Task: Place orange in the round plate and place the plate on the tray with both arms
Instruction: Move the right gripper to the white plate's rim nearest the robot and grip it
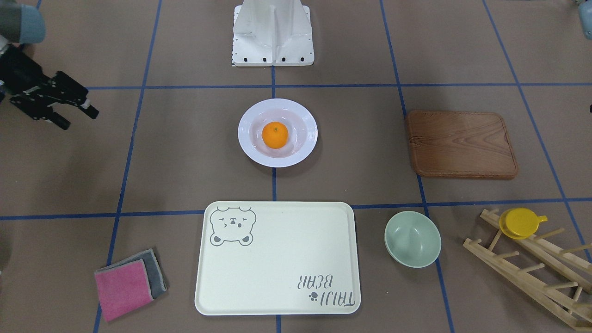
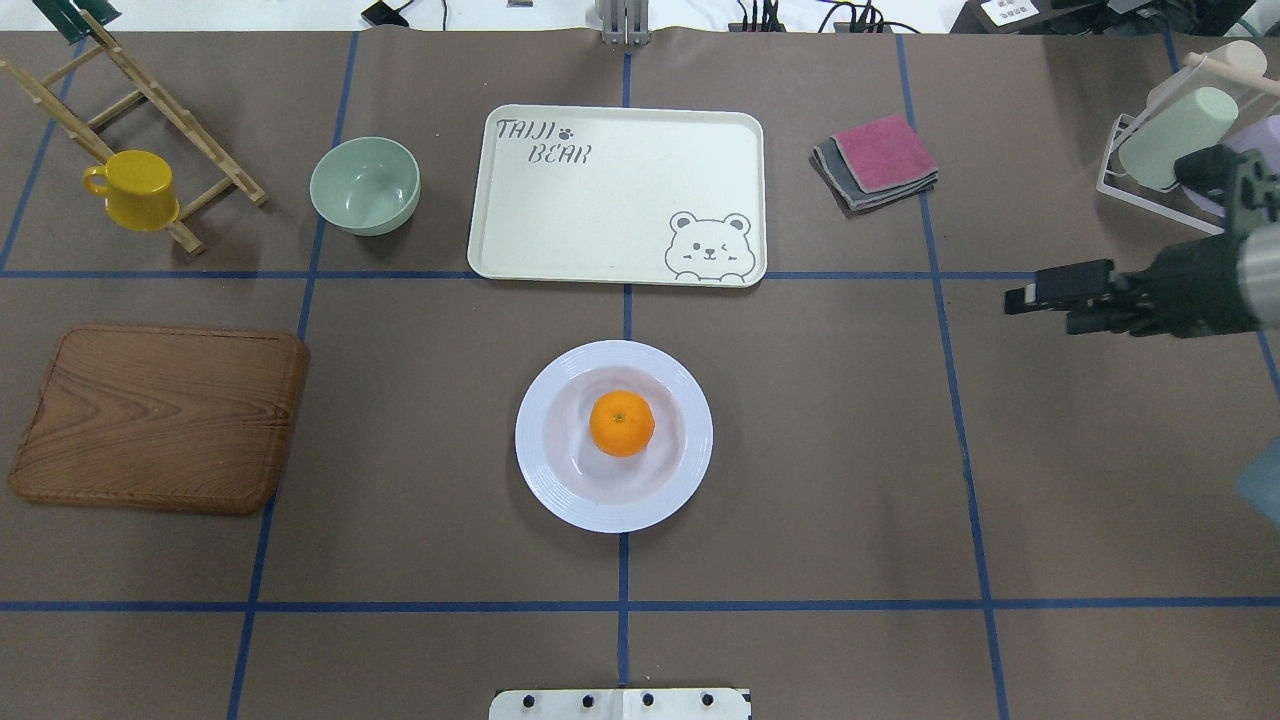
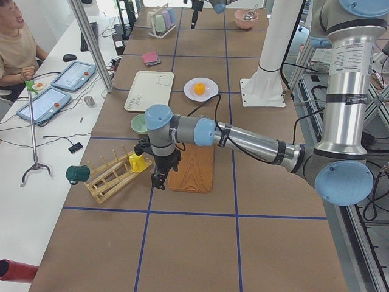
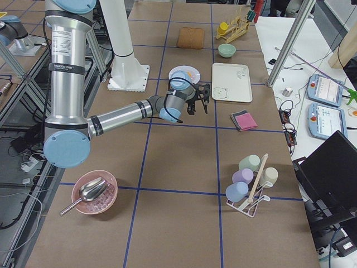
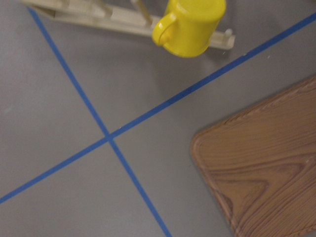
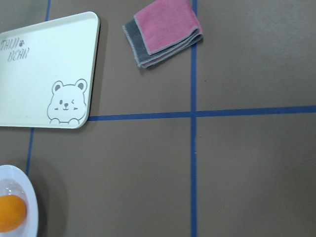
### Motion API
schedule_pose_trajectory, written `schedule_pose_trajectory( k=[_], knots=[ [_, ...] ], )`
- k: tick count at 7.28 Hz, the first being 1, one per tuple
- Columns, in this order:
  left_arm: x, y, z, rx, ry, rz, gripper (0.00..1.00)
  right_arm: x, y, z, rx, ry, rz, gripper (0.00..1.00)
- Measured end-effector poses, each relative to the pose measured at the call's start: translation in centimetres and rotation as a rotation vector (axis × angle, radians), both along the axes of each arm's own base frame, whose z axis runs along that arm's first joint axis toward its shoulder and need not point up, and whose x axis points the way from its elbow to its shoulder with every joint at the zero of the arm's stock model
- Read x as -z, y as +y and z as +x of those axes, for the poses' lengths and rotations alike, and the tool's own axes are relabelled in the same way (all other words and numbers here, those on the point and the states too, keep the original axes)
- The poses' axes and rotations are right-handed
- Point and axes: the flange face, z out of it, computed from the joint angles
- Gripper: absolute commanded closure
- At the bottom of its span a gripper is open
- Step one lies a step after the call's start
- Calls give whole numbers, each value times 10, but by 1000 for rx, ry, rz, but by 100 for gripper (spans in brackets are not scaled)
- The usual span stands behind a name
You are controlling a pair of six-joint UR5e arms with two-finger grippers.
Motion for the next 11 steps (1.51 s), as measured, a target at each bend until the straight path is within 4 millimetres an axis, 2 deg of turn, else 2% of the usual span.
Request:
schedule_pose_trajectory(
  k=[2,4,6,8,10,11],
  knots=[
    [-15,10,-28,99,98,-76,0,37,37,-56,-66,-84,-91,1],
    [-19,12,-35,134,126,-106,0,69,75,-120,-166,-180,-196,4],
    [-24,15,-35,138,130,-120,0,92,118,-192,-246,-252,-236,18],
    [-33,24,-34,138,130,-137,0,94,142,-246,-267,-258,-258,19],
    [-36,26,-34,139,130,-143,0,85,151,-272,-268,-231,-261,20],
    [-36,26,-34,138,130,-143,0,79,153,-281,-271,-216,-260,27]
  ],
)
